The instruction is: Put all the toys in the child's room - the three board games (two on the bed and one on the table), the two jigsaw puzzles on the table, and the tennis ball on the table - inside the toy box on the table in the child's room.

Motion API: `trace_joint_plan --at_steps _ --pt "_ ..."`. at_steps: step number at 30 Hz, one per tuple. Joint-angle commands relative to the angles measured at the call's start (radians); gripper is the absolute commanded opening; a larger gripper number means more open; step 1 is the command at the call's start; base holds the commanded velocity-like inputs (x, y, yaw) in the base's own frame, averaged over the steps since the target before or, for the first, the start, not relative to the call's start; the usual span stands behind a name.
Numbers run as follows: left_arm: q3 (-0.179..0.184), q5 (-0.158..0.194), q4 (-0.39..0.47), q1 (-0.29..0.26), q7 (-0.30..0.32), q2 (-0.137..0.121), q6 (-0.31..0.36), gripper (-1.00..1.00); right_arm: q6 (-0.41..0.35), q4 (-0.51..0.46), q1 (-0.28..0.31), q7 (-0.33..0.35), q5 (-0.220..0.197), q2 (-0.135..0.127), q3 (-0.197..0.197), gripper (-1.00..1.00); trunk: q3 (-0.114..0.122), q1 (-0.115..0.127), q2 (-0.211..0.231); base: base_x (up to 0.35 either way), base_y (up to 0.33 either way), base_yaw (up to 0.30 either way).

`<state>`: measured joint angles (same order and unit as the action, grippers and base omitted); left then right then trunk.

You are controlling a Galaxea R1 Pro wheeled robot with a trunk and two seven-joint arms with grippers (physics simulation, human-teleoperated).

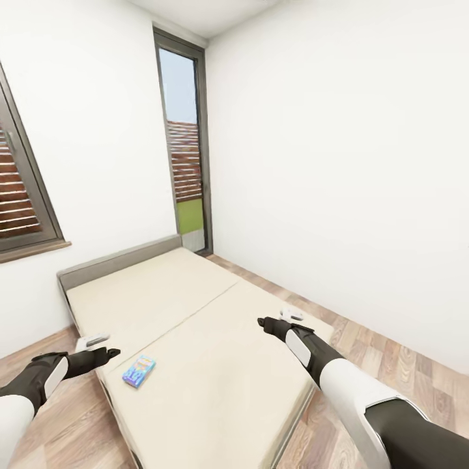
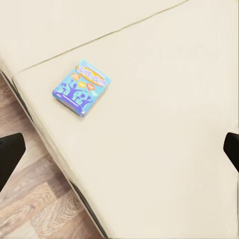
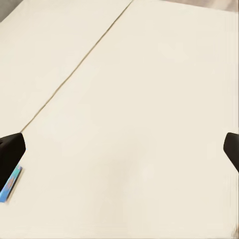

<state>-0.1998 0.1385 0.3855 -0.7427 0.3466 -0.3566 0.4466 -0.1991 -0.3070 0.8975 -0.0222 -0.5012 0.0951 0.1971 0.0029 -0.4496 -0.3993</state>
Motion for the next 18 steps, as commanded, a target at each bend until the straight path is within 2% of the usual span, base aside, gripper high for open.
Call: trace_joint_plan --at_steps 1,7,18 --pt "-0.005 0.007 0.001 0.0 0.002 0.0 0.009 1.0 -0.003 -0.001 0.0 -0.002 -0.005 -0.001 0.005 1.0 0.0 0.0 -0.001 0.0 0.09 -0.276" --pt "-0.005 0.007 0.001 0.0 0.002 0.0 0.009 1.0 -0.003 -0.001 0.0 -0.002 -0.005 0.0 0.005 1.0 0.003 0.0 -0.001 0.0 0.091 -0.277" --pt "-0.005 0.007 0.001 0.0 0.002 0.0 0.009 1.0 -0.003 -0.001 0.001 -0.002 -0.005 0.0 0.005 1.0 0.008 0.0 -0.001 0.0 0.014 -0.277"
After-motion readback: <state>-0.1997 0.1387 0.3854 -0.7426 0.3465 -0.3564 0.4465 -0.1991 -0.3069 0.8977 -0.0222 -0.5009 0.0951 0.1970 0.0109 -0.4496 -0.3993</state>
